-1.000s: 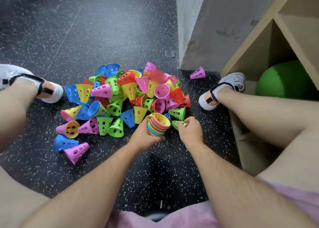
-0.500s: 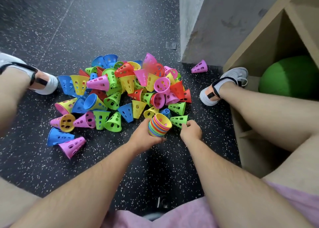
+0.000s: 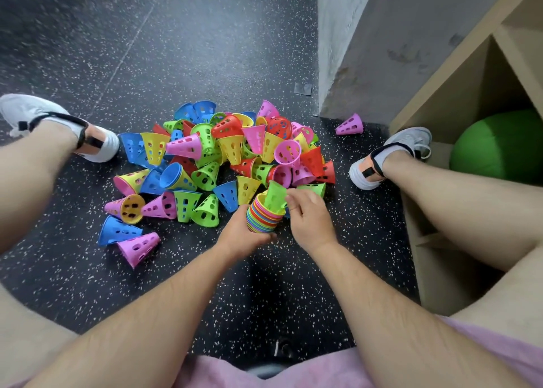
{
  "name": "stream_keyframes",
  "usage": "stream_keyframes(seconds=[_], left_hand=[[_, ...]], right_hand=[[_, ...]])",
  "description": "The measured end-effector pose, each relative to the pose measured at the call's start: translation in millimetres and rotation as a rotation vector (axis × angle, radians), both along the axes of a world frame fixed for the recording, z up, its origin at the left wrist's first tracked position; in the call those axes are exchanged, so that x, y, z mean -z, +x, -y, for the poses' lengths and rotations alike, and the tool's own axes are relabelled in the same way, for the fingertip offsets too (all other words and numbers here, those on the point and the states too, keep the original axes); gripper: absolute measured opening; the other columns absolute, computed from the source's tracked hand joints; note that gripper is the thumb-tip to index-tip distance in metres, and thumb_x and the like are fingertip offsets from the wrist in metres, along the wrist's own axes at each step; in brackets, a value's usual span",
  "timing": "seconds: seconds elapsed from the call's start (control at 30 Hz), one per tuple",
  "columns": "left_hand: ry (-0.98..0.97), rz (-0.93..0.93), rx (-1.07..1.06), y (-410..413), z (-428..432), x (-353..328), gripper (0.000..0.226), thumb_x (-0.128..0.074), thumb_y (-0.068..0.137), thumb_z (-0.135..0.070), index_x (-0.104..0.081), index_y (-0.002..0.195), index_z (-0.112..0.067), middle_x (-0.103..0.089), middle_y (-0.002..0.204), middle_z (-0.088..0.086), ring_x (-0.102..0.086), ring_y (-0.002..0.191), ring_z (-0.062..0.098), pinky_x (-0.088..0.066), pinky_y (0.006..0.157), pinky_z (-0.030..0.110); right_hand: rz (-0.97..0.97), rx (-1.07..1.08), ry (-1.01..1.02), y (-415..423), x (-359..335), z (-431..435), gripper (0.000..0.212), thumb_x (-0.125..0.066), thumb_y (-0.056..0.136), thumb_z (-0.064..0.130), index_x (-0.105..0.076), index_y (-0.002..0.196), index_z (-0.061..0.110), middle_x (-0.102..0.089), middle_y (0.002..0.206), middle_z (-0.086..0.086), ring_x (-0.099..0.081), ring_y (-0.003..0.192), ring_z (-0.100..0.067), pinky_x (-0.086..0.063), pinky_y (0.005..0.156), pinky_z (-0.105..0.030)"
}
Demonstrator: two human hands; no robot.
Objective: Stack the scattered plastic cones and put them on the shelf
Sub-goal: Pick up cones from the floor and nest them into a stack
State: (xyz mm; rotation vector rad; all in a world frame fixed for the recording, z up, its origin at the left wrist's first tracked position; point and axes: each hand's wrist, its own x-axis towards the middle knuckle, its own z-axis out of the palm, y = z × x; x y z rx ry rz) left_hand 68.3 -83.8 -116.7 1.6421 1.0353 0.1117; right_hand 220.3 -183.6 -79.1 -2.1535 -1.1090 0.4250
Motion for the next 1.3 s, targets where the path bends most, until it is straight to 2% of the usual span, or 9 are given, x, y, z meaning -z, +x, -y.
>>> stream_keyframes(seconds=[0.1,0.27,0.37,0.47,0.6,0.77,0.9,1.1,1.3], left_hand=[[-0.006,0.002,-0.027,-7,-4,1,0.070,-0.095,0.064,-0.025,-0.053,0.120,-0.021,-0.071,0.100,-0.001,-0.072,0.088,0.019,-0.059,0.078,0.031],[-0.010,-0.007,-0.063,-26,-10,3,0.065,-0.093,0.070,-0.018,-0.050,0.119,-0.021,-0.068,0.101,-0.001,-0.069,0.087,0.012,-0.057,0.075,0.023],[-0.005,-0.036,-0.120,-41,-14,2,0.067,-0.093,0.065,-0.027,-0.052,0.119,-0.025,-0.070,0.102,-0.002,-0.070,0.090,0.016,-0.059,0.083,0.037],[0.012,-0.056,-0.220,-64,-19,4,0.067,-0.089,0.057,-0.034,-0.055,0.113,-0.023,-0.072,0.097,-0.001,-0.071,0.088,0.019,-0.059,0.080,0.039],[0.039,-0.104,-0.401,-113,-19,1,0.052,-0.091,0.057,-0.030,-0.064,0.099,-0.015,-0.073,0.085,0.002,-0.071,0.077,0.013,-0.056,0.068,0.027],[0.075,-0.120,-0.662,-171,-30,-24,0.061,-0.094,0.064,-0.018,-0.054,0.110,-0.016,-0.067,0.099,0.003,-0.067,0.089,0.017,-0.049,0.071,0.026],[0.115,-0.145,-0.699,-202,-57,-47,0.063,-0.096,0.067,-0.016,-0.049,0.109,-0.016,-0.065,0.095,-0.002,-0.061,0.079,0.004,-0.042,0.058,0.009],[0.130,-0.220,-0.745,-237,-77,-55,0.071,-0.097,0.059,-0.018,-0.049,0.111,-0.016,-0.066,0.097,-0.003,-0.065,0.085,0.009,-0.051,0.074,0.028],[0.096,-0.240,-0.765,-245,-85,-48,0.068,-0.094,0.061,-0.019,-0.049,0.112,-0.018,-0.067,0.096,-0.001,-0.063,0.080,0.007,-0.050,0.071,0.030]], right_hand=[[-0.077,-0.136,-0.103,-14,4,-4,0.029,-0.049,0.102,0.038,-0.065,0.123,0.025,-0.063,0.119,0.003,-0.047,0.119,-0.014,-0.041,0.104,-0.033],[-0.207,-0.113,-0.144,-23,4,-19,0.032,-0.048,0.099,0.047,-0.060,0.125,0.033,-0.061,0.120,0.011,-0.049,0.117,-0.009,-0.045,0.102,-0.037],[-0.206,-0.122,-0.106,-36,9,-32,0.034,-0.046,0.097,0.048,-0.062,0.121,0.030,-0.060,0.120,0.012,-0.052,0.117,-0.010,-0.047,0.101,-0.041],[-0.197,-0.168,-0.107,-57,12,-48,0.033,-0.045,0.101,0.041,-0.062,0.124,0.025,-0.061,0.121,0.009,-0.051,0.117,-0.010,-0.045,0.102,-0.037],[-0.156,-0.248,-0.104,-87,16,-71,0.026,-0.044,0.104,0.029,-0.061,0.121,0.019,-0.061,0.115,0.005,-0.053,0.111,-0.013,-0.044,0.097,-0.033],[-0.101,-0.462,-0.195,-134,24,-102,0.029,-0.047,0.103,0.022,-0.060,0.128,0.018,-0.062,0.123,0.000,-0.054,0.117,-0.018,-0.047,0.099,-0.036],[0.083,-0.785,-0.237,-184,24,-130,0.036,-0.051,0.099,0.016,-0.056,0.135,0.020,-0.055,0.134,-0.001,-0.047,0.123,-0.024,-0.042,0.105,-0.041],[0.489,-1.100,-0.396,-237,36,-165,0.065,-0.066,0.086,0.014,-0.044,0.146,0.027,-0.025,0.160,-0.009,-0.035,0.131,-0.031,-0.040,0.104,-0.044],[0.483,-1.101,-0.388,-240,41,-172,0.042,-0.057,0.092,0.009,-0.054,0.134,0.017,-0.031,0.153,-0.013,-0.043,0.122,-0.031,-0.044,0.096,-0.042]])
